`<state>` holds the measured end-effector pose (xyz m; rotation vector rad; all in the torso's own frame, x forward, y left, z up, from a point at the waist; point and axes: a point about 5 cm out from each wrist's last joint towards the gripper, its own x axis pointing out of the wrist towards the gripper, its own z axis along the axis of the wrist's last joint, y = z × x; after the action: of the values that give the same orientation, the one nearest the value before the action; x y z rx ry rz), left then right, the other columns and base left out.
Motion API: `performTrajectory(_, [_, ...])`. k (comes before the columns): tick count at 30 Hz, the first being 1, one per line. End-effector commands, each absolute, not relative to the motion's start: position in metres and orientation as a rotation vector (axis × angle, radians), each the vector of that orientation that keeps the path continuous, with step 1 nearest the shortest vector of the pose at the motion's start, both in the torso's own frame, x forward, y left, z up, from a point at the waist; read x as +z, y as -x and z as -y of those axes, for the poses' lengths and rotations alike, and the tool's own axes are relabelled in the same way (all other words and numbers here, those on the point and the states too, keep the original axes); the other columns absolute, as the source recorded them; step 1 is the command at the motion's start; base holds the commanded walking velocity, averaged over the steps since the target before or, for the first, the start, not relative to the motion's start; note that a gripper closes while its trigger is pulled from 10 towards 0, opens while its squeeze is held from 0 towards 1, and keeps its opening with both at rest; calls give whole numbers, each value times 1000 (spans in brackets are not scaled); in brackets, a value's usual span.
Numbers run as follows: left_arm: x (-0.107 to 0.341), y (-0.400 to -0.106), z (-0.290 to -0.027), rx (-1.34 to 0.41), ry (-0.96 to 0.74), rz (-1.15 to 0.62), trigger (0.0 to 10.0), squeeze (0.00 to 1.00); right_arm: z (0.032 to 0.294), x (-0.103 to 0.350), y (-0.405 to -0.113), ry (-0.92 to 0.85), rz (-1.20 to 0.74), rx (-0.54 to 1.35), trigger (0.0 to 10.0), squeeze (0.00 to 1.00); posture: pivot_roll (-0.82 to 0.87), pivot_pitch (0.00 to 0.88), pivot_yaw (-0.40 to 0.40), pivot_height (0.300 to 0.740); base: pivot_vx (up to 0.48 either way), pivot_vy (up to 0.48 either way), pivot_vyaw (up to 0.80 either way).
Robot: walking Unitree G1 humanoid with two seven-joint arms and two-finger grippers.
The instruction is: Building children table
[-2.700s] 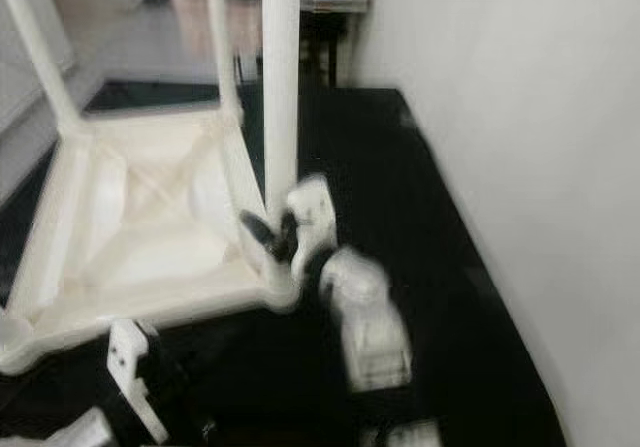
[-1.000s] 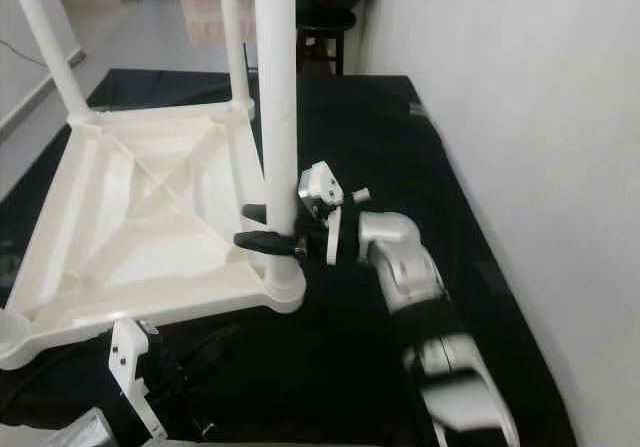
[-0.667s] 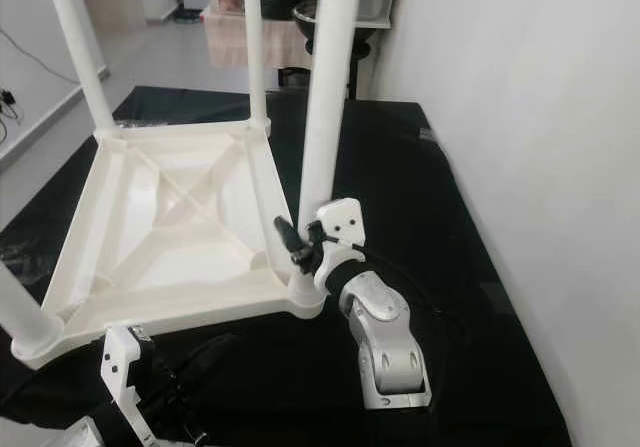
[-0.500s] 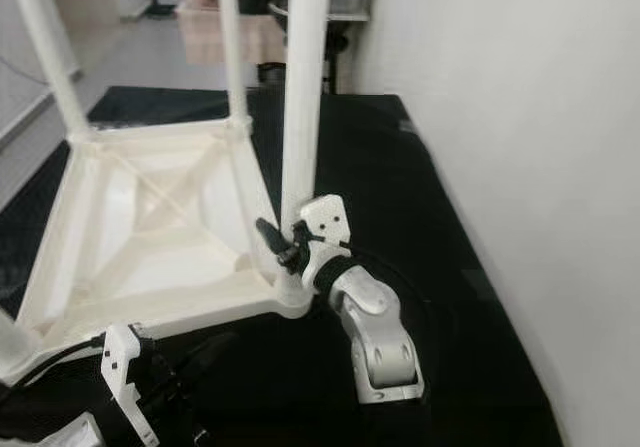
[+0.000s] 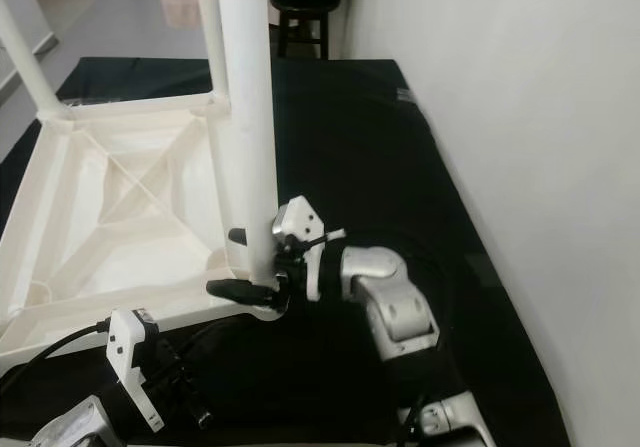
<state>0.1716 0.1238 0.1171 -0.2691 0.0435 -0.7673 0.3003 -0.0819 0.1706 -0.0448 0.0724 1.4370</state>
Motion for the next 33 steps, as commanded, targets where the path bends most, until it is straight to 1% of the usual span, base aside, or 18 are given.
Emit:
performTrajectory(1, [114,-170,-123,-769,269,-64,10000,0,79,171,-302,32,-63,1476,10000,0,65,55,-42,740,0,0,0])
performTrajectory(4, [114,-170,-123,-766,265,-66,10000,0,82,176,-328,-18,-102,1491,10000,0,65,55,-42,740,0,0,0])
performTrajectory(5, [114,-170,-123,-766,265,-66,10000,0,82,176,-328,-18,-102,1491,10000,0,65,55,-42,740,0,0,0])
performTrajectory(6, [113,-170,-123,-766,264,-66,10000,0,84,176,-332,-47,-123,1511,4784,0,80,55,-46,740,0,0,0])
performTrajectory(7, [113,-170,-123,-765,263,-66,10000,0,86,174,-334,-62,-144,1532,0,0,83,55,-49,740,0,0,0])
performTrajectory(15, [114,-170,-121,-764,262,-65,10000,0,96,168,-334,-81,-176,1560,0,0,84,57,-53,740,0,0,0])
performTrajectory(19, [115,-170,-120,-762,266,-61,10000,0,111,164,-336,-28,-140,1458,0,0,76,59,-56,740,0,0,0])
performTrajectory(20, [115,-170,-120,-762,266,-61,10000,0,111,164,-336,-28,-140,1458,0,0,76,59,-56,740,0,0,0])
performTrajectory(23, [116,-169,-120,-762,269,-60,10000,0,121,149,-333,33,-152,1197,0,0,62,72,-65,740,0,0,0])
performTrajectory(24, [116,-169,-120,-762,269,-60,10000,0,121,149,-333,33,-152,1197,0,0,62,72,-65,740,0,0,0])
performTrajectory(25, [116,-168,-121,-761,269,-59,10000,0,114,135,-333,3,-164,921,0,0,47,78,-64,740,0,0,0])
performTrajectory(26, [116,-168,-122,-760,270,-59,10000,0,111,126,-331,-20,-179,720,0,0,47,78,-64,740,0,0,0])
performTrajectory(27, [117,-168,-123,-758,275,-58,10000,0,102,106,-309,9,-261,622,0,0,26,89,-46,740,0,0,0])
performTrajectory(28, [117,-168,-123,-758,275,-58,10000,0,102,106,-309,9,-261,622,0,0,26,89,-46,740,0,0,0])
performTrajectory(29, [117,-169,-124,-759,280,-58,10000,0,85,101,-291,81,-266,659,0,0,26,94,-35,740,0,0,0])
performTrajectory(30, [117,-169,-124,-759,280,-58,10000,0,85,101,-291,81,-266,659,0,0,26,94,-35,740,0,0,0])
performTrajectory(31, [117,-170,-124,-762,281,-62,10000,0,79,105,-286,61,-265,702,0,0,5,84,-24,740,0,0,0])
performTrajectory(33, [117,-170,-124,-765,284,-64,10000,0,78,109,-287,42,-262,731,0,0,14,78,-32,740,0,0,0])
